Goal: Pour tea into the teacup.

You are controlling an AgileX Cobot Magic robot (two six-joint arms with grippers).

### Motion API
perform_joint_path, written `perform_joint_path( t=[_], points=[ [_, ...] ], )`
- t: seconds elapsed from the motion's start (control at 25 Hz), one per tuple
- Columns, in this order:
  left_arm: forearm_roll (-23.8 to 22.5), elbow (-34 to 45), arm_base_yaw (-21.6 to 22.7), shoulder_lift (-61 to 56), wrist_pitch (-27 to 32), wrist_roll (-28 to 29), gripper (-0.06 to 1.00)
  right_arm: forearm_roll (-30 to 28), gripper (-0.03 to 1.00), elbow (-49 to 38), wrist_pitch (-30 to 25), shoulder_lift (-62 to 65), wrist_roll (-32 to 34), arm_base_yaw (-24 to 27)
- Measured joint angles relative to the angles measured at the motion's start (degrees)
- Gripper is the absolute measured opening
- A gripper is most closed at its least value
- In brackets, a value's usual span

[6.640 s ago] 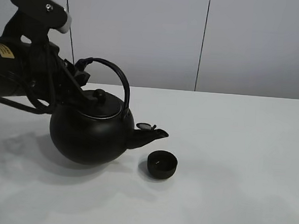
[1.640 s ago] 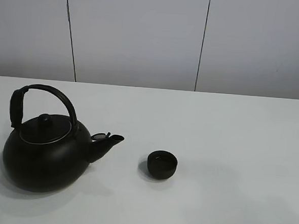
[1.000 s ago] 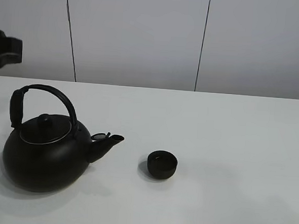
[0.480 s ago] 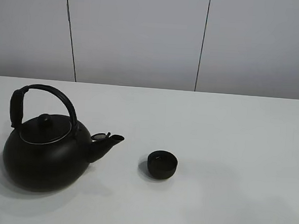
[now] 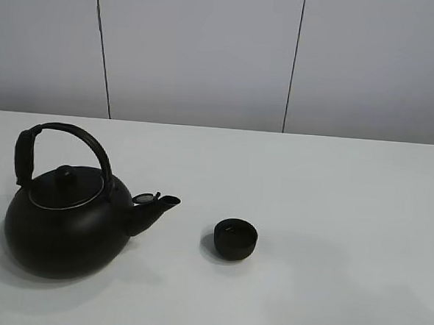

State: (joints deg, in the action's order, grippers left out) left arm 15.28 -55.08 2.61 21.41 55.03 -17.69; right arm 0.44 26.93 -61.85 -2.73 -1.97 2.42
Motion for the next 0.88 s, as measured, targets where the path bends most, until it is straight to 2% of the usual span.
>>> perform_joint_path(
  t=[0.12, 0.32, 0.48, 0.88],
  points=[
    [2.04, 0.68, 0.00, -10.28, 7.63, -0.24, 0.38, 0.00, 0.45, 0.00, 0.00, 0.00, 0.00, 0.00],
    [0.73, 7.40, 0.00, -20.05, 12.29, 1.53, 0.36, 0.00, 0.45, 0.00, 0.00, 0.00, 0.00, 0.00],
    [-0.34, 14.49, 0.00, -22.44, 12.86, 1.95, 0.36, 0.00, 0.45, 0.00, 0.00, 0.00, 0.00, 0.00],
    [-7.03, 26.48, 0.00, -22.39, 11.75, 6.72, 0.35, 0.00, 0.45, 0.00, 0.08, 0.00, 0.00, 0.00]
  ],
)
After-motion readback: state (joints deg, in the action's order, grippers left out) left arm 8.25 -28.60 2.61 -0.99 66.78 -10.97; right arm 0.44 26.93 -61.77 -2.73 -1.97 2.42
